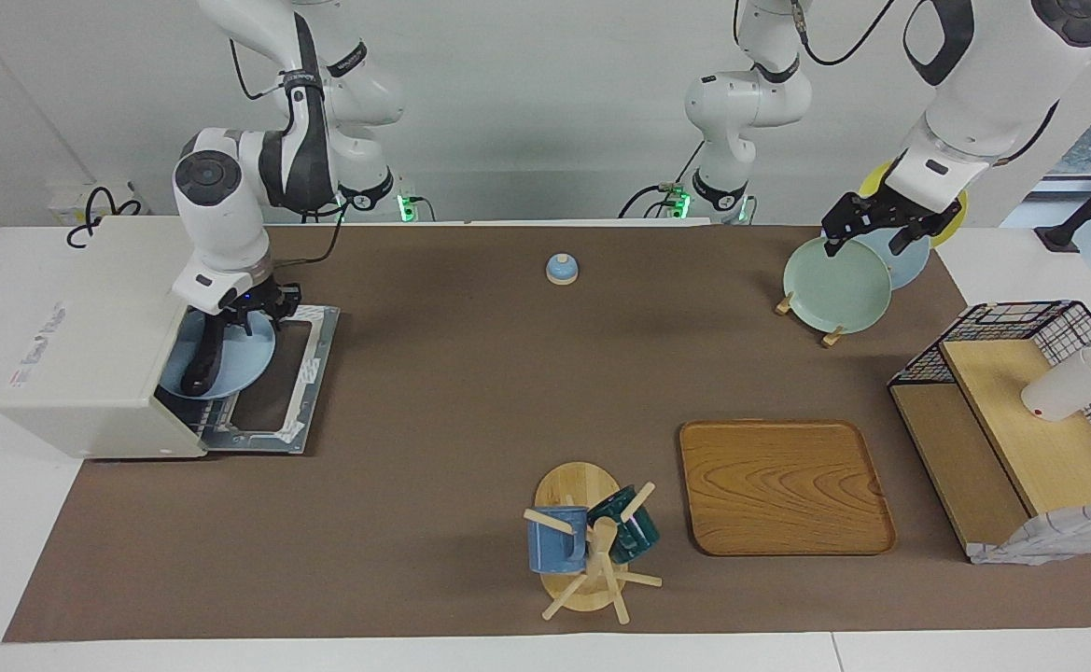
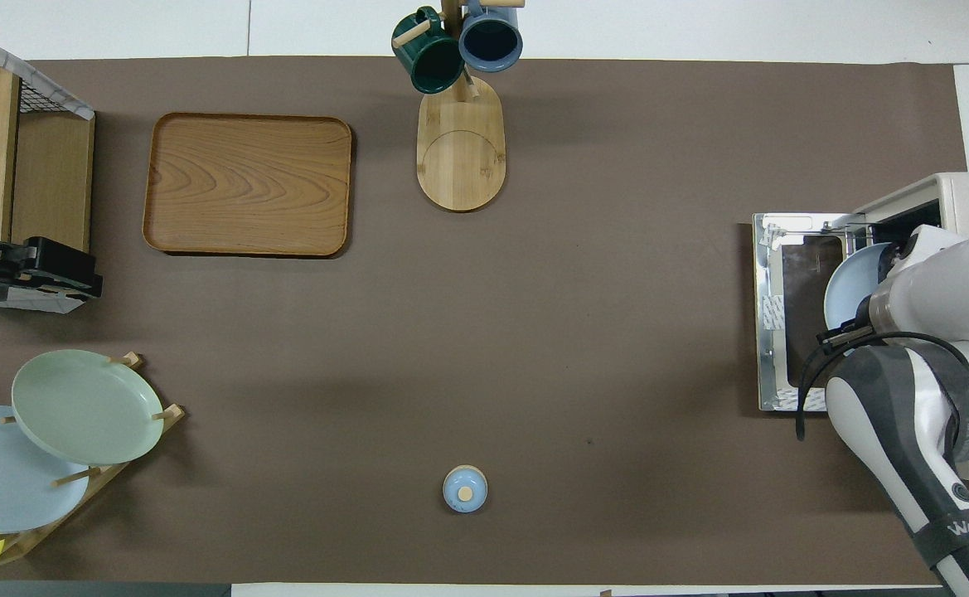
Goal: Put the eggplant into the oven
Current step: 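Push the eggplant into the oven with the right gripper and release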
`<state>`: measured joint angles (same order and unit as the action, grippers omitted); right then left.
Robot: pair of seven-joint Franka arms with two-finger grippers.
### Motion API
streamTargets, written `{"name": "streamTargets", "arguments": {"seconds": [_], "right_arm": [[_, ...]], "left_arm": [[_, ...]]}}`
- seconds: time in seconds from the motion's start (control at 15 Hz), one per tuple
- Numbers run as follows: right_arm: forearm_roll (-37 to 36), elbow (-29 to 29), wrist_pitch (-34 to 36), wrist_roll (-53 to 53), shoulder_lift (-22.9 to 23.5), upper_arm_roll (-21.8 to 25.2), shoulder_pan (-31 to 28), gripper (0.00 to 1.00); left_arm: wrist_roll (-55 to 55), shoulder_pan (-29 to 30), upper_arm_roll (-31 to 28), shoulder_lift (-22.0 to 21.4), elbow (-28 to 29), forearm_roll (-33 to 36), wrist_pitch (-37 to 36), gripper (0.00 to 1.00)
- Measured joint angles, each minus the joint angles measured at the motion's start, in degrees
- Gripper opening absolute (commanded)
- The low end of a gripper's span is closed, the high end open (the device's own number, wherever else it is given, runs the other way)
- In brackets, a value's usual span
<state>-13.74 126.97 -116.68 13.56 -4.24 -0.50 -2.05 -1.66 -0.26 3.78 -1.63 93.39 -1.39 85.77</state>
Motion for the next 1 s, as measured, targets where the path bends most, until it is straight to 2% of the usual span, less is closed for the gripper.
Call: {"name": "streamTargets", "arguments": {"seconds": [0.13, 0.33, 0.53, 0.73, 1.0], "right_arm": [[1.7, -3.7, 3.1, -1.1, 0.0, -0.3, 3.2, 0.00], [5.2, -3.9, 0.0, -7.8, 0.9, -0.5, 6.0, 0.00], [5.6, -1.8, -7.1, -16.2, 5.3, -0.6, 8.4, 0.00], [5.7, -0.8, -12.7, -18.1, 10.4, -0.5, 8.4, 0.00], [5.5, -0.9, -14.4, -18.7, 13.9, -0.3, 8.4, 0.00]], "left_arm": [[0.0, 0.4, 0.3, 0.0, 0.0, 0.0, -0.1, 1.00], [0.0, 0.6, 0.6, 0.0, 0.0, 0.0, -0.1, 1.00], [0.0, 0.7, 0.6, -0.2, 0.0, 0.0, -0.1, 1.00], [0.0, 0.7, 0.6, -0.4, 0.0, 0.0, -0.1, 1.00], [0.0, 0.7, 0.6, -0.4, 0.0, 0.0, -0.1, 1.00]]}}
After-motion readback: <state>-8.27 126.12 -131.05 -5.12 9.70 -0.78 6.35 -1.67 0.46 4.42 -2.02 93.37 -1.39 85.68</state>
